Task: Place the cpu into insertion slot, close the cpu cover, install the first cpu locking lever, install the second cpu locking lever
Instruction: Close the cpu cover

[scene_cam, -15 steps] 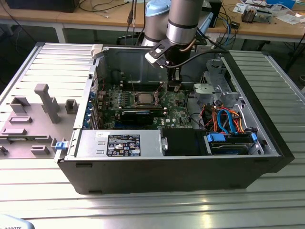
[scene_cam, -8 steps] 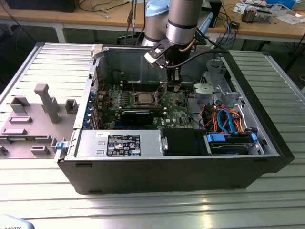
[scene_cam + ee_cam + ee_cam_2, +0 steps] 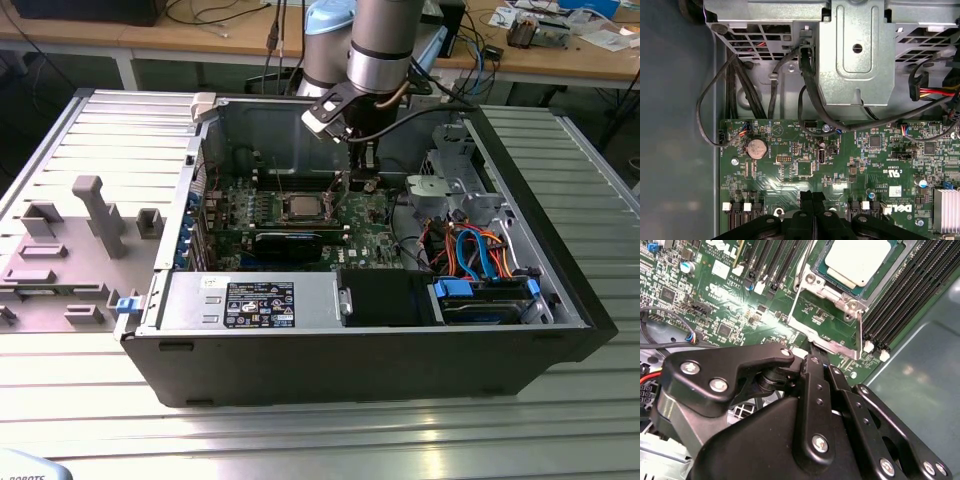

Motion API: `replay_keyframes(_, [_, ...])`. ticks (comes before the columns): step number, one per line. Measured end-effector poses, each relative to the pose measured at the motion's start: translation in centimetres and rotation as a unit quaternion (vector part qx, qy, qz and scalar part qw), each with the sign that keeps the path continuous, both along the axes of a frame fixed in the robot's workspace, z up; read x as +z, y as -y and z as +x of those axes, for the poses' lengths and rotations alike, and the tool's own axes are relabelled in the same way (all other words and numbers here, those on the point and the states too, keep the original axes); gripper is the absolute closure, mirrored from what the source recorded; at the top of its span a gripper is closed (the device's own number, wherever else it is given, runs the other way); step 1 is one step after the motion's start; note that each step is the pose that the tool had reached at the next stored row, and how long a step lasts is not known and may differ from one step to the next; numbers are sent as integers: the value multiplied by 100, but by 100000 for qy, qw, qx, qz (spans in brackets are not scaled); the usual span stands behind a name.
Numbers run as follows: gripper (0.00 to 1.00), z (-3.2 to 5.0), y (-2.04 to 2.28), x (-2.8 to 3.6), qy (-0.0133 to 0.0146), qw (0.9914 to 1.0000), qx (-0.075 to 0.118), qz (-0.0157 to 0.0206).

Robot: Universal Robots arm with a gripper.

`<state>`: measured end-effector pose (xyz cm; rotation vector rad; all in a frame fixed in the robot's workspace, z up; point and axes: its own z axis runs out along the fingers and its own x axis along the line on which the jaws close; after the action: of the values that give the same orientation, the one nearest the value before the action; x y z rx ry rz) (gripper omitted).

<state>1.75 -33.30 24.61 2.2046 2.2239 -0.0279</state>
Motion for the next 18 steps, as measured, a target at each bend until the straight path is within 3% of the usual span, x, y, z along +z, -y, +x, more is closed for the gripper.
replay_keyframes(9, [89, -25, 0, 0, 4, 100000, 0, 5])
replay_keyframes(14, [89, -25, 0, 53, 0, 100000, -3, -2])
replay_keyframes(18, [89, -25, 0, 59, 1, 100000, 0, 1])
